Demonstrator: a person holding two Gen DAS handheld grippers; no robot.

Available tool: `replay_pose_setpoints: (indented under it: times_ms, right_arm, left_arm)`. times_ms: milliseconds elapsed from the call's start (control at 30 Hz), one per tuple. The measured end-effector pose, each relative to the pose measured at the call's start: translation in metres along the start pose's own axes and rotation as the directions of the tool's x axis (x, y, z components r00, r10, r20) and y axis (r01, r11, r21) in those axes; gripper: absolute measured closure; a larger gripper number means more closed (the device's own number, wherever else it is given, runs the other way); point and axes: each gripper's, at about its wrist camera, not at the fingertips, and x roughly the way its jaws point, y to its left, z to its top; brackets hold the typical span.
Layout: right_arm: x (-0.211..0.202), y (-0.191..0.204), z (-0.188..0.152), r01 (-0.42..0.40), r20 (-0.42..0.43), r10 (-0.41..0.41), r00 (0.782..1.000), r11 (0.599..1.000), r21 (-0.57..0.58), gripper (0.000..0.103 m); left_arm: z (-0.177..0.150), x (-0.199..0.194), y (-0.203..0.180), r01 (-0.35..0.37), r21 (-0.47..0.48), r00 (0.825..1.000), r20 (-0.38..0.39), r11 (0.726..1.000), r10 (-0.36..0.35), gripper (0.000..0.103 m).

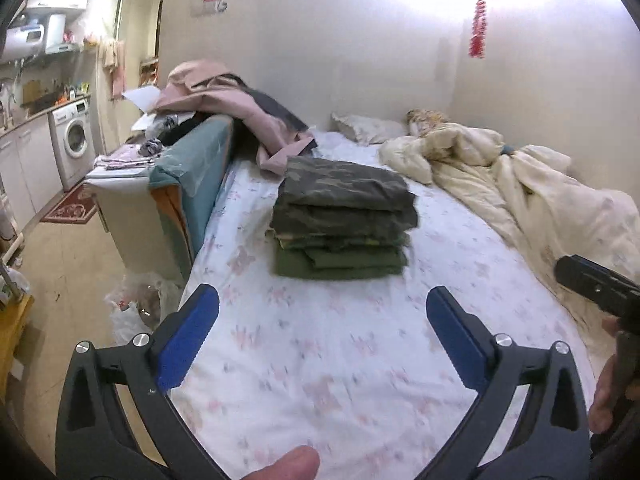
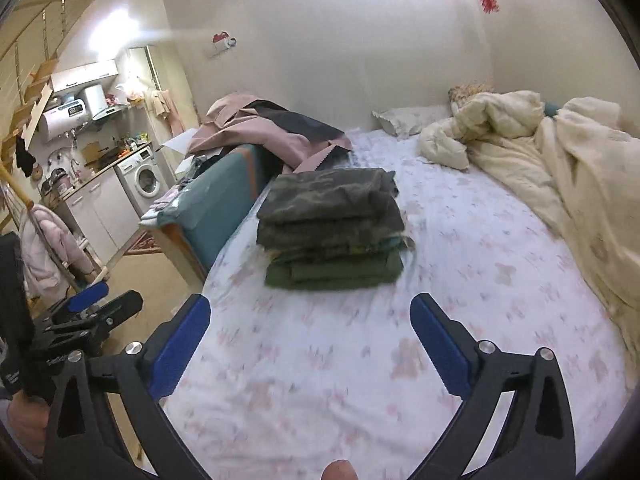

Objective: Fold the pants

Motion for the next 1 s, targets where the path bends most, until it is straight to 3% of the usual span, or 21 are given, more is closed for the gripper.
replay_pose_setpoints:
  times_ms: [200, 467, 533, 800, 1000]
  right_arm:
    - [-0.062, 0.020, -0.054, 0.049, 0.042, -0.048, 0.998, 0.999, -0.022, 0.000]
    - [-0.074, 0.022, -0.120, 0.083, 0.034, -0.083, 0.996, 0.997, 0.006, 0.000]
    - [-0.066, 0.022, -0.124, 0.091, 0.006, -0.091, 0.996, 0.996, 0.009, 0.000]
    - [-0.057, 0.027, -0.133, 0.152, 0.022, -0.151, 0.988, 0.988, -0.038, 0.000]
    - [-0.054, 0.026, -0.132, 0.141, 0.014, -0.141, 0.990, 0.990, -0.019, 0.000]
  left_arm:
    - [-0.042, -0.055, -0.015, -0.010, -0.011, 1.000, 0.014, 1.000, 0.010, 0.000]
    - [-0.089, -0.069, -0.024, -0.066, 0.029, 0.998, 0.019, 0.997, 0.065, 0.000]
    - [-0.093, -0.066, -0.026, -0.065, 0.035, 0.998, 0.012, 0.997, 0.065, 0.000]
    - [-0.103, -0.054, -0.027, -0.067, 0.043, 0.998, -0.018, 0.997, 0.068, 0.000]
    - [-0.104, -0.055, -0.033, -0.073, 0.066, 0.997, 0.004, 0.995, 0.072, 0.000]
